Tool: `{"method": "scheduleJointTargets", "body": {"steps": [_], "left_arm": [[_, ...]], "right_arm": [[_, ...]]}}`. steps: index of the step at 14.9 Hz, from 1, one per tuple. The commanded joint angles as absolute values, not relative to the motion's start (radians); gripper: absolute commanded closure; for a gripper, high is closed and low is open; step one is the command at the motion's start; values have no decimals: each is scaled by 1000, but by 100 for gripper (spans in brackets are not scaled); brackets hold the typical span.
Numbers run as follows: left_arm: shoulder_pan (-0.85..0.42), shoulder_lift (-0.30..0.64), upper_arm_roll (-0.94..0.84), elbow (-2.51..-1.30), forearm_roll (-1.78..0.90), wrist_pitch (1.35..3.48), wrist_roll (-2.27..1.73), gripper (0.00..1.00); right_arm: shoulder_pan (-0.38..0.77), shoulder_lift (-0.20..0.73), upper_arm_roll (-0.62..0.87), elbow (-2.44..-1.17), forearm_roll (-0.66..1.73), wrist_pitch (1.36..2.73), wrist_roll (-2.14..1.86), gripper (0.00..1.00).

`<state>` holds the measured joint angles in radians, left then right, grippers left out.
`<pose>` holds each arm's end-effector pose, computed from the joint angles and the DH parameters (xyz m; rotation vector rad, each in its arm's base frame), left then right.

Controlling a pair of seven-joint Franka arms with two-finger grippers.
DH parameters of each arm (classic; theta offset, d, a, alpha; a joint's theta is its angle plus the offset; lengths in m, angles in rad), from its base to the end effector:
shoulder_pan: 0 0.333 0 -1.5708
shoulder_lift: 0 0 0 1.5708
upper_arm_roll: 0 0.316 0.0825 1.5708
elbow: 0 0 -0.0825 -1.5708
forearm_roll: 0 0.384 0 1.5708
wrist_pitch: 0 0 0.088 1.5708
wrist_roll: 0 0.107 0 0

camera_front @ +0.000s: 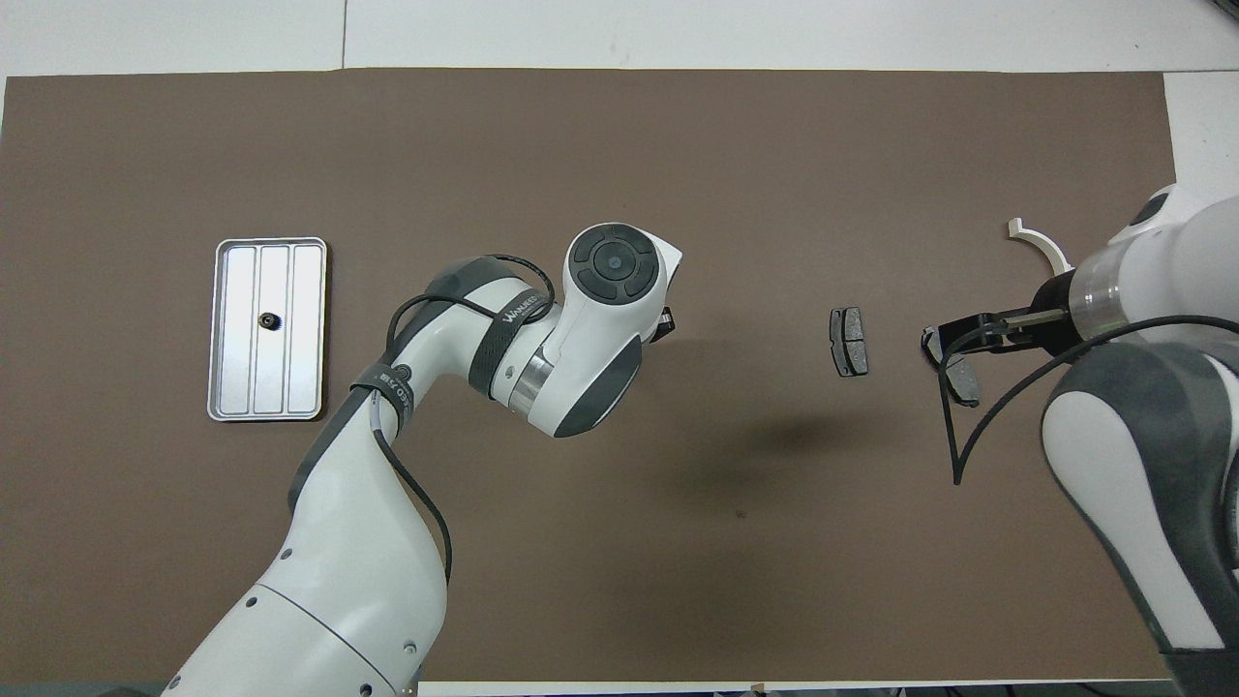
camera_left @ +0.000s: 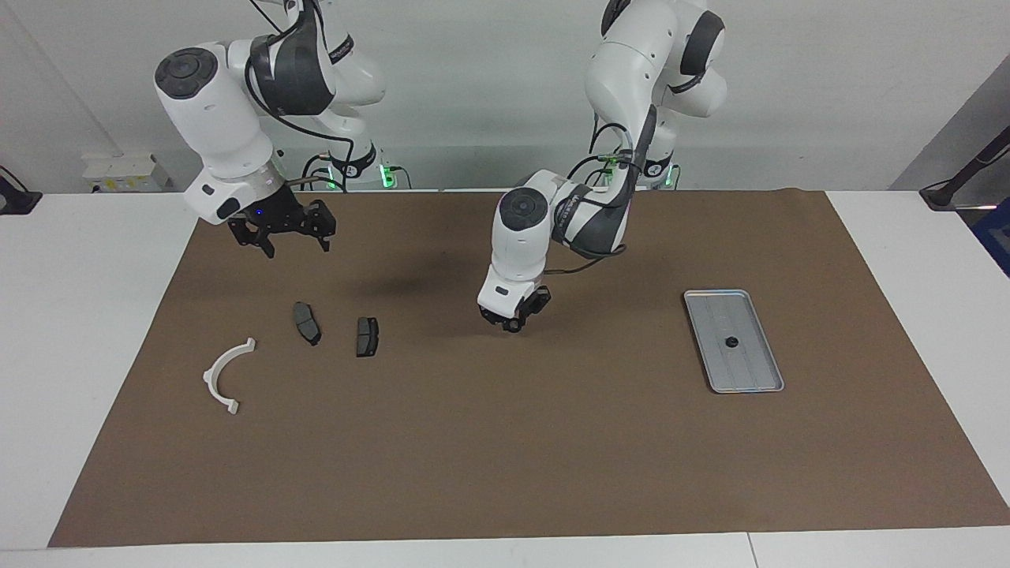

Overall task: Place bearing gear from tray to pile
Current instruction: 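Carry the bearing gear with the left gripper toward the table center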

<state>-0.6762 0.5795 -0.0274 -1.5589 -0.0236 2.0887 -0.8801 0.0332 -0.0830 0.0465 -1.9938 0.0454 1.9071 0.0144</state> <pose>0.5292 -0.4471 0.3043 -3.1152 -0.3012 0.0938 0.5312 0.0463 0.4972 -3.1018 -0.0777 0.0087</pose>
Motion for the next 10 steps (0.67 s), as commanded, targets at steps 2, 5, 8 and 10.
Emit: {"method": "scheduleJointTargets", "body": {"steps": [2,5,8,10], "left_arm": [[-687,592,-20,-1540,-8,2100,-890,100],[-675,591,-20,-1543,-6,2106,-887,100],[-672,591,-20,-1546,-5,2111,-885,100],[-669,591,-20,-1546,-5,2123,-881,79]], "right_arm": [[87,-65,48,-2059,38,1999,138,0],[109,3,48,-2059,38,2083,173,0],[109,34,48,-2059,38,2117,173,0],[107,38,48,-2057,38,2117,173,0]]}}
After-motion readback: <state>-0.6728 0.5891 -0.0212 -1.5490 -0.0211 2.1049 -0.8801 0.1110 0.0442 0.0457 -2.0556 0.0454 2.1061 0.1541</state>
